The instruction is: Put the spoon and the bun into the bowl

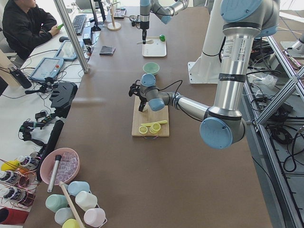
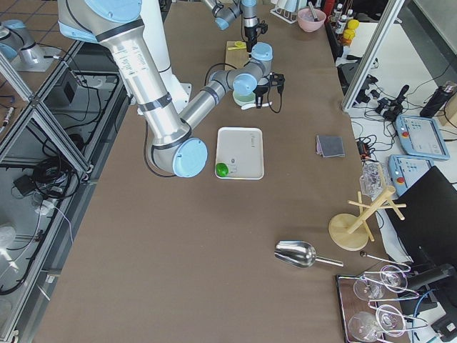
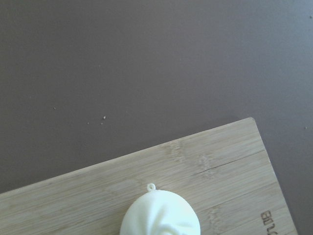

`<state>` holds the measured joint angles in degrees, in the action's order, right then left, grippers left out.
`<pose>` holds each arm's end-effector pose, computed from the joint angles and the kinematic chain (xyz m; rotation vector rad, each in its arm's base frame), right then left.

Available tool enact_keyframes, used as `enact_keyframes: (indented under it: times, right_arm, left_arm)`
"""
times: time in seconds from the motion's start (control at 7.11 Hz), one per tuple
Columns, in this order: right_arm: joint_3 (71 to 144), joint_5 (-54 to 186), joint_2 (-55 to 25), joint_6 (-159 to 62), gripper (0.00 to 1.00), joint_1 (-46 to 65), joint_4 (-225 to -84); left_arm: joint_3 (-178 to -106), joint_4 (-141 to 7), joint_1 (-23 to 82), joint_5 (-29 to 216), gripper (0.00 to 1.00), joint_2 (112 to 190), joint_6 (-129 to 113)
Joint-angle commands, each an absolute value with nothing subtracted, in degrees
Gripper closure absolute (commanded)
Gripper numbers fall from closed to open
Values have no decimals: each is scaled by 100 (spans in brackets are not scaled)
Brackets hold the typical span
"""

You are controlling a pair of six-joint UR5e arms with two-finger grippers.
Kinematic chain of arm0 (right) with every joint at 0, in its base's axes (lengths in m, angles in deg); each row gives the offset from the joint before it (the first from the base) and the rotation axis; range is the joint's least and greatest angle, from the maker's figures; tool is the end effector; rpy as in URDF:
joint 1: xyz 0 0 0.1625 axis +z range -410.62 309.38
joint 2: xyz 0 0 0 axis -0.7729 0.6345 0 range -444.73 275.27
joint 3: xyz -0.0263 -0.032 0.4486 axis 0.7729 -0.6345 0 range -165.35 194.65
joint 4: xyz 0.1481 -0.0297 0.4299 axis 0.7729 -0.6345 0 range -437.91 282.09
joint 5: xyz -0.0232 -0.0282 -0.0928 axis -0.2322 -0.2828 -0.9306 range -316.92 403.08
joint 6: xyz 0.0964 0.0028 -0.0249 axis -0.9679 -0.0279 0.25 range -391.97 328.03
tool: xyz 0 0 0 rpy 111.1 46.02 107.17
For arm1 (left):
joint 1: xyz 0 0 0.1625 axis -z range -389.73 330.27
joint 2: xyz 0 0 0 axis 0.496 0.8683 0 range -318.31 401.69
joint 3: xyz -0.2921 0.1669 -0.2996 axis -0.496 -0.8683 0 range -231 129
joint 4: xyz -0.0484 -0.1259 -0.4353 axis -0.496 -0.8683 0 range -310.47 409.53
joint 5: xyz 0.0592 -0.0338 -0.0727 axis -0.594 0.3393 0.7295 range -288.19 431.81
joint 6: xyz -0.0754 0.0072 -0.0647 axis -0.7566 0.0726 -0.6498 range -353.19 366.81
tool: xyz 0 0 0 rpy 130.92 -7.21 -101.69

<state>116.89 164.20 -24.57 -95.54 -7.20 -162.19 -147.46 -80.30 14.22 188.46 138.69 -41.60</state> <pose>-0.4361 -0.5252 0.2447 0.0467 -0.9571 0.0468 0.3774 -0.4869 0.4815 0.3033 0.9620 0.1784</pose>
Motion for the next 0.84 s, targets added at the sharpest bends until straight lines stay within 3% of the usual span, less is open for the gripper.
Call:
enact_keyframes:
  times: [0.0, 0.7]
  right_arm:
    - [11696, 16411, -2487, -9631, 100, -807, -16203]
    - [11486, 15694, -3066, -10009, 100, -1648, -16194]
  left_arm:
    - [-14689, -8037, 1360, 18747, 99, 13925, -4188]
    - [-14768, -7791, 2106, 19661, 100, 14530, -4231]
